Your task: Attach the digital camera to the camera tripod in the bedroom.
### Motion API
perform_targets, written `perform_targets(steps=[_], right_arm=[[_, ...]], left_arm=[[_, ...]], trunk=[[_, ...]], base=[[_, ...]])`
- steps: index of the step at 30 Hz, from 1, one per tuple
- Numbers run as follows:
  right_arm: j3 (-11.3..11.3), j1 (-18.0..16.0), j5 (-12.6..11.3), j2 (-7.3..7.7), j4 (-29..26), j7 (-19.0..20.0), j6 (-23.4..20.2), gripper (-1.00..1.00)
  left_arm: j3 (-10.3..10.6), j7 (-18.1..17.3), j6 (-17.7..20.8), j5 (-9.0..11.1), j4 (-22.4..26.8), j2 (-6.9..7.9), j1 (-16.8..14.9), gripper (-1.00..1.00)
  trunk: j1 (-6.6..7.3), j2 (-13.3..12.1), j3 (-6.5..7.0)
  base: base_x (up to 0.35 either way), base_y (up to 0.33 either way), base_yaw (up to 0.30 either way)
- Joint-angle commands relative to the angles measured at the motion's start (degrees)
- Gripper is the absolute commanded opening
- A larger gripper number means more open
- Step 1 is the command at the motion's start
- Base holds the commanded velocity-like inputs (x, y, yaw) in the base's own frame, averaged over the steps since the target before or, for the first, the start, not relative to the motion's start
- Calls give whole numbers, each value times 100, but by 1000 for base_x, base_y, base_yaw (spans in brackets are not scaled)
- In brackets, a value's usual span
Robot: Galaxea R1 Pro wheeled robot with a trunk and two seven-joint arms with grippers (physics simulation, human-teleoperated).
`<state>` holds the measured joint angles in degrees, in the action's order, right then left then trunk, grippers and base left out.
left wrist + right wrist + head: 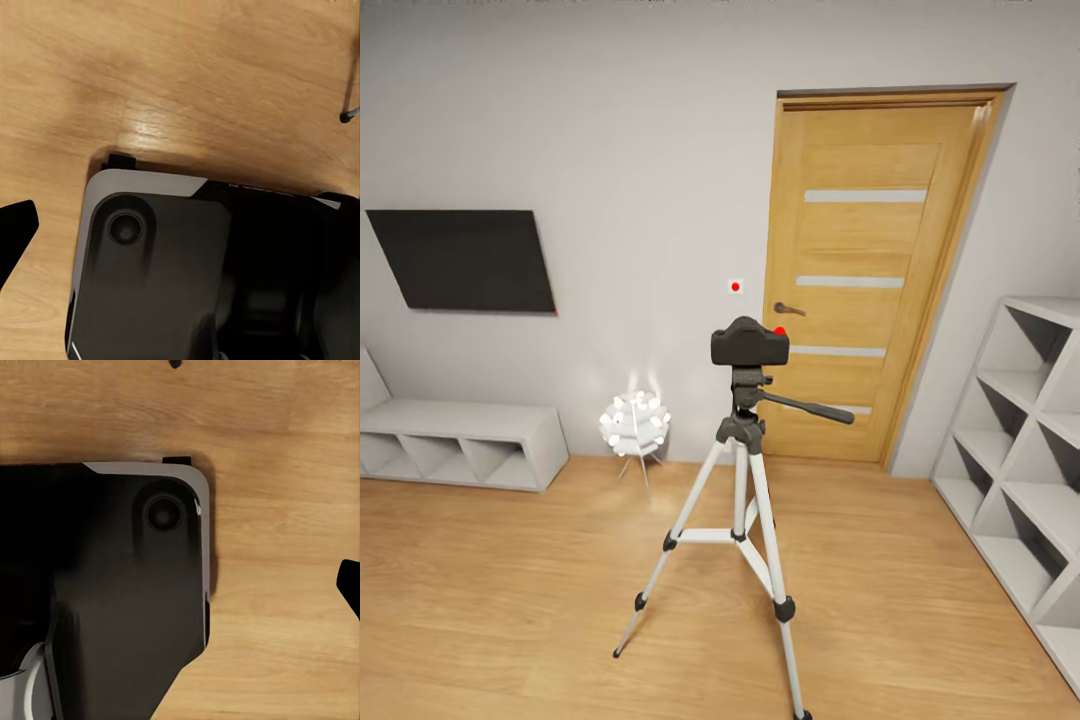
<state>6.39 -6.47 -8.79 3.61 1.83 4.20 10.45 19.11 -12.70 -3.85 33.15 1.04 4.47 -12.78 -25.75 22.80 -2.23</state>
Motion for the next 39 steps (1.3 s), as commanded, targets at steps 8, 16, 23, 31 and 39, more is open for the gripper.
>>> perform_targets(steps=[8, 16, 23, 31, 39], right_arm=[[47, -10, -61, 2, 19, 32, 28, 100], [47, -11, -61, 0, 19, 30, 27, 100], [47, -12, -61, -1, 19, 28, 27, 100], [47, -10, -61, -1, 19, 12, 34, 100], [46, -11, -61, 3, 19, -36, 35, 100]], left_arm=[[49, -22, -19, 51, -7, 1, -6, 100], [49, -22, -19, 51, -7, 1, -7, 100], [49, -22, -19, 51, -7, 1, -8, 100], [49, -22, -19, 51, -7, 1, -7, 100], [49, -22, -19, 51, -7, 1, -6, 100]], trunk=[[-4, 12, 61], [-4, 12, 135], [-4, 12, 199], [-4, 12, 272], [-4, 12, 346]], base=[[0, 0, 0], [0, 0, 0], [0, 0, 0], [0, 0, 0], [0, 0, 0]])
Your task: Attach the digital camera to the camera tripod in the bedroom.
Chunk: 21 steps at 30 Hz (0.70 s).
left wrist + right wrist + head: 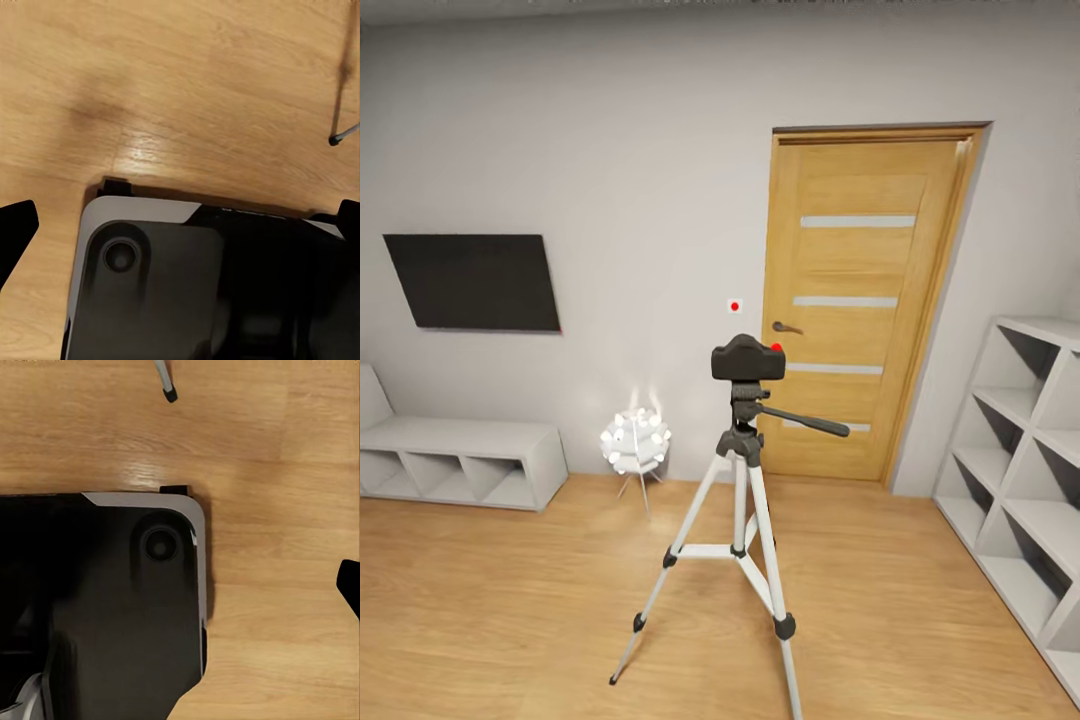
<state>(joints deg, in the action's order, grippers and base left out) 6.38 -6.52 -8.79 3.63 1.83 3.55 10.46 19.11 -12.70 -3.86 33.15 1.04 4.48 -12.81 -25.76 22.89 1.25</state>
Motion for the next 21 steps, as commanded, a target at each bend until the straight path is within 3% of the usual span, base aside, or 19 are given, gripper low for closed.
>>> perform_targets(steps=[1, 21], right_arm=[[47, -6, -61, 0, 19, 26, 35, 100], [47, -6, -61, 2, 19, 19, 26, 100]], left_arm=[[49, -22, -18, 51, -8, 1, -2, 100], [55, -22, -18, 51, -8, 1, -2, 100]], trunk=[[-2, 3, 7], [-2, 3, 191]], base=[[0, 0, 0], [0, 0, 0]])
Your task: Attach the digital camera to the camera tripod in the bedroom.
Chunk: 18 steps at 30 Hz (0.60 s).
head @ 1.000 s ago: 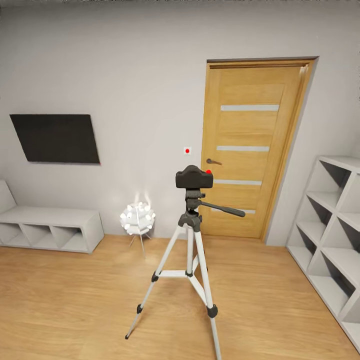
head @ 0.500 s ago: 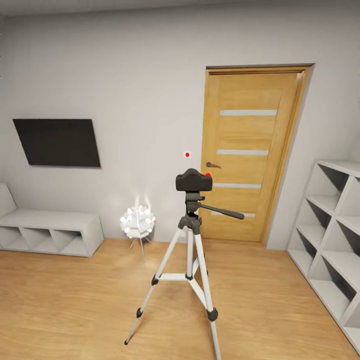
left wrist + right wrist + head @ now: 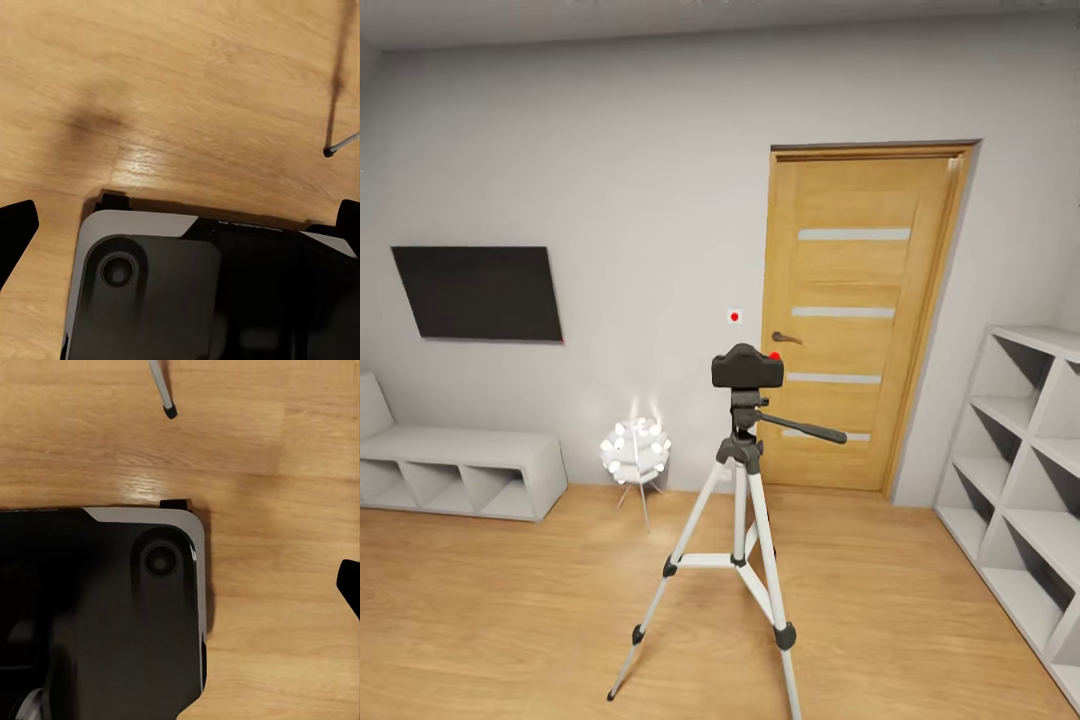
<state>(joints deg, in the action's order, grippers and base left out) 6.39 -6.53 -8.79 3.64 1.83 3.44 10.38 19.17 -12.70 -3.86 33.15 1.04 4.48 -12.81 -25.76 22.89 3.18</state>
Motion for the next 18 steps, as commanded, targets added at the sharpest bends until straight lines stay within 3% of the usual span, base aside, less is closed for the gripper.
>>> perform_targets(steps=[1, 18], right_arm=[[47, -4, -61, 0, 19, 30, 34, 100], [47, -7, -54, 26, 11, 34, -7, 100]], left_arm=[[49, -22, -18, 51, -8, 1, -2, 100], [59, -22, -18, 67, -7, 2, -2, 100]], trunk=[[-2, 3, 7], [-2, 3, 62]], base=[[0, 0, 0], [0, 0, 0]])
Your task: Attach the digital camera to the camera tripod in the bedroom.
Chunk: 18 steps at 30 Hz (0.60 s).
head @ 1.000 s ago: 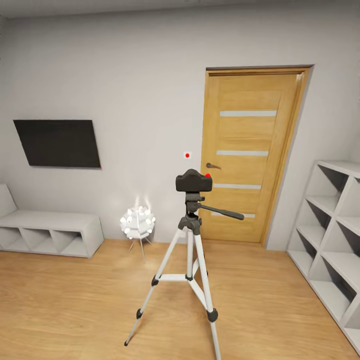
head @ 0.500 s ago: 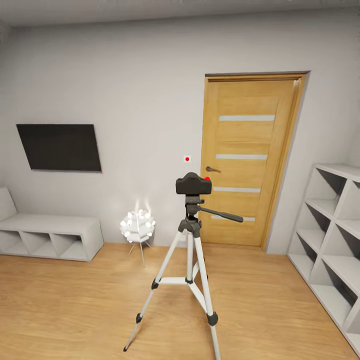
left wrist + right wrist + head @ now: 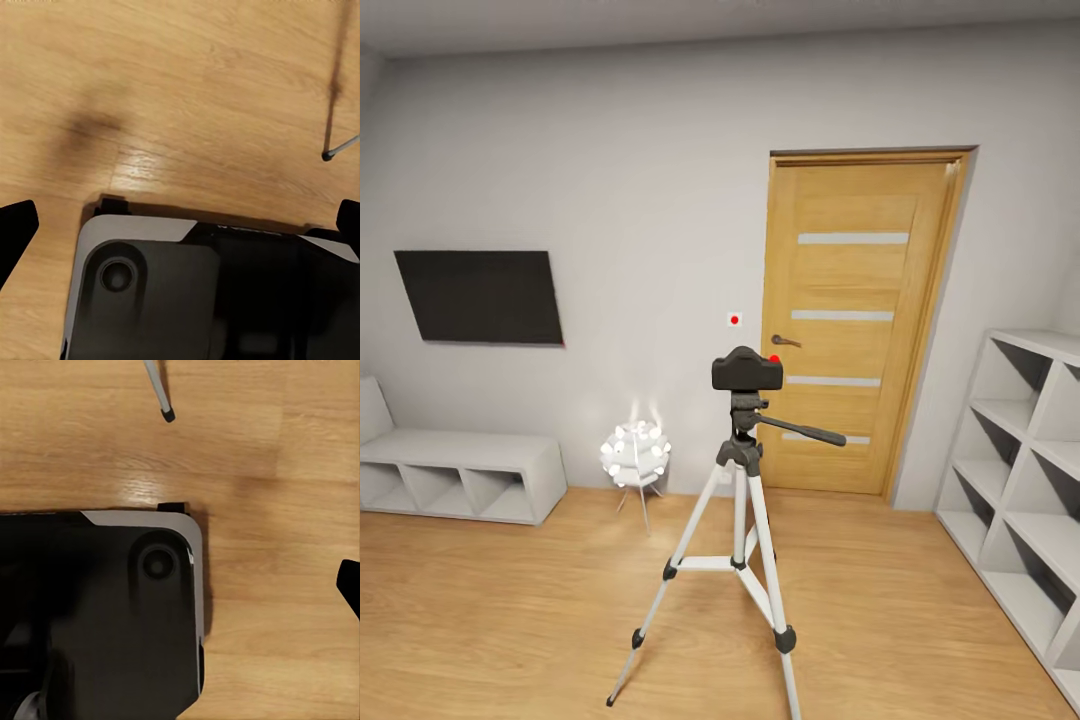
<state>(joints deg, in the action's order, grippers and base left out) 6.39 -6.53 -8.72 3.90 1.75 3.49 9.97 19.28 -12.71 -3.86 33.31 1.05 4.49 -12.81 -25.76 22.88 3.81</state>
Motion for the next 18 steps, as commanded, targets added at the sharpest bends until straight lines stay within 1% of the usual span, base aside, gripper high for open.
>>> perform_targets(steps=[1, 18], right_arm=[[47, -6, -61, 2, 19, 29, 33, 100], [53, -5, -52, 20, 18, 29, 39, 100]], left_arm=[[51, -21, -18, 51, -8, 2, -4, 100], [59, -21, -18, 34, -8, 1, -3, 100]], trunk=[[-2, 4, -2], [-2, 4, -1]], base=[[0, 0, 0], [0, 0, 0]])
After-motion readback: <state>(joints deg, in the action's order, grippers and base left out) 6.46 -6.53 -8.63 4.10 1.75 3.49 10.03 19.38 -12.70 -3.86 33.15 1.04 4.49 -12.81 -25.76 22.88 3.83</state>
